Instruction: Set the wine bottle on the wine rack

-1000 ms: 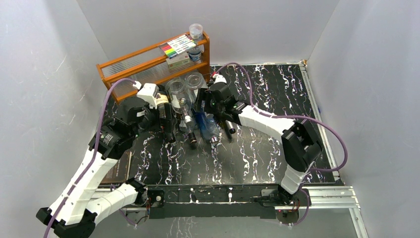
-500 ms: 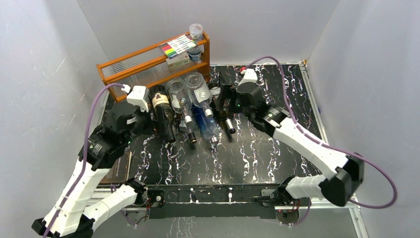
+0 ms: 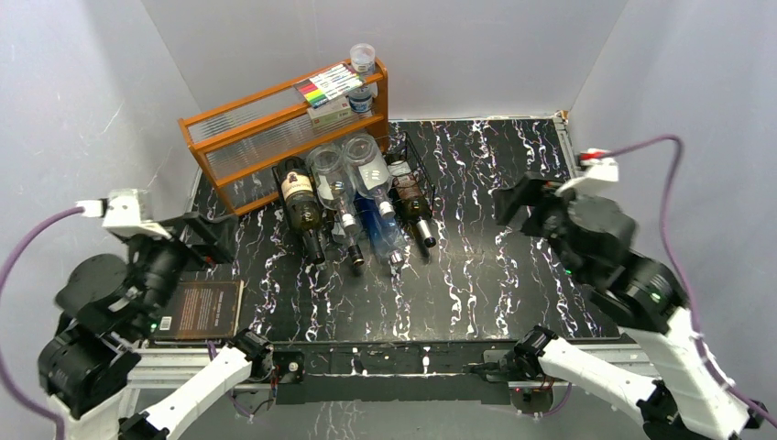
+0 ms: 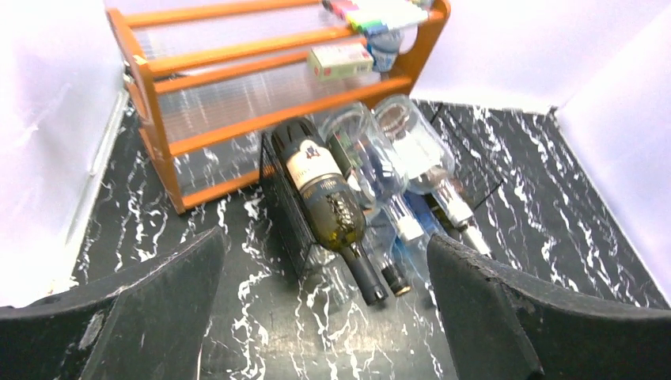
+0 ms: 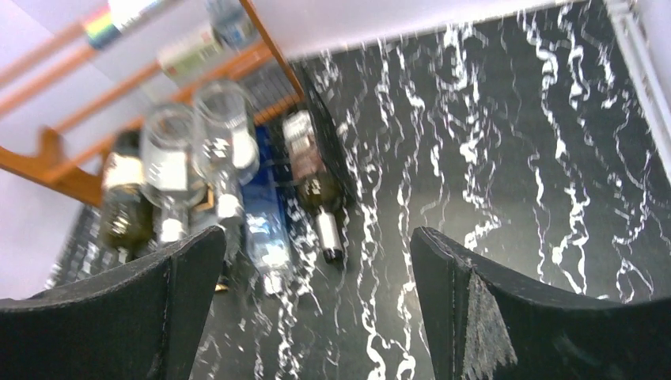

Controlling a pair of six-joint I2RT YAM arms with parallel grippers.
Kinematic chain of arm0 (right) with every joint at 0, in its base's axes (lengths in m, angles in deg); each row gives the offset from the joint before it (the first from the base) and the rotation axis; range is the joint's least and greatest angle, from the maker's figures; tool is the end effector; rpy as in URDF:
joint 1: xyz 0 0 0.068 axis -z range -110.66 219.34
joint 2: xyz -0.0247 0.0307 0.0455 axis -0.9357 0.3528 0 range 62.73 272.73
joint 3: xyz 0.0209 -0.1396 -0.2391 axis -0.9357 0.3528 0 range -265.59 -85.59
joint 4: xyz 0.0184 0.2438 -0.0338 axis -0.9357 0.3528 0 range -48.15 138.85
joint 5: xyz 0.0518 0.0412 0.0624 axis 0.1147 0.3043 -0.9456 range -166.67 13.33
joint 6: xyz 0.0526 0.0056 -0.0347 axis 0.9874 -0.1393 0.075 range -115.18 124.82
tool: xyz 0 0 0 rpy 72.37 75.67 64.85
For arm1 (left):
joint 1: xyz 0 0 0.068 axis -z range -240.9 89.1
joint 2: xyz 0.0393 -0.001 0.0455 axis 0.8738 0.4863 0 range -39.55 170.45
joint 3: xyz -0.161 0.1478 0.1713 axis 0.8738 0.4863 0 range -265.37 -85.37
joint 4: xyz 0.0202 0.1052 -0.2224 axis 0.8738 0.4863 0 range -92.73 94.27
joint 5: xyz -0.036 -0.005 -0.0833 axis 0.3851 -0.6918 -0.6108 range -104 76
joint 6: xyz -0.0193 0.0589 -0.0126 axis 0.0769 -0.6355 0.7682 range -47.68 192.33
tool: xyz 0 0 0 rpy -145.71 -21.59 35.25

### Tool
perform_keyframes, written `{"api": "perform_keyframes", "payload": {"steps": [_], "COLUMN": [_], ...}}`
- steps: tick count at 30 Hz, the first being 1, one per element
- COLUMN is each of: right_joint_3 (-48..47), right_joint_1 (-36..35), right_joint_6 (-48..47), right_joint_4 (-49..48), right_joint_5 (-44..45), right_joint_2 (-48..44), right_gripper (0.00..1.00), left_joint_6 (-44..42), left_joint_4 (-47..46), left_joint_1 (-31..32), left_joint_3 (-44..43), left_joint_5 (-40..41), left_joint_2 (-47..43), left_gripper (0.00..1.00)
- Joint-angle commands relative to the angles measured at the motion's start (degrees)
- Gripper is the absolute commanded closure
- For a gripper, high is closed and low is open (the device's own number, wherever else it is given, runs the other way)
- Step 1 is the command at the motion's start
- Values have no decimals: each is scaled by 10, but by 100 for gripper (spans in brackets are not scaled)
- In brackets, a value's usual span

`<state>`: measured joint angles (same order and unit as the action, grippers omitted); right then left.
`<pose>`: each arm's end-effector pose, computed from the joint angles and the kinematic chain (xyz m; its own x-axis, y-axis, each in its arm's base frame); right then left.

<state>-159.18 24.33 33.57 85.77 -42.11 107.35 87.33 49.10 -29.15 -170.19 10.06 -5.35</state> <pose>0.0974 0.0585 0.4365 -0.2538 0.3064 -0.9174 -0.0831 0.9381 0.3363 0.0231 0.0090 0.4776 -0.0521 -0.2459 -0.9679 0.1248 0.9600 -0.2506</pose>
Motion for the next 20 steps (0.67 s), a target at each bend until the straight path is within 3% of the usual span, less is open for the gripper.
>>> {"api": "perform_keyframes", "payload": {"steps": [1,20], "right_joint_3": [-59,-76], "right_joint_1": [1,1], "right_joint_6": [-31,-36], "right_joint_4": [9,19], "right_joint_5": [30,11], "right_joint_2": [-35,-71], "right_gripper": [2,2], "left_joint_6": [-33,-33], "left_joint_4": [32,63], "left_joint_1": [3,2], "left_joint_3": [-42,-76], "left_joint_5": [47,45], "left_joint_2": [2,13], "left_gripper": [2,2]}}
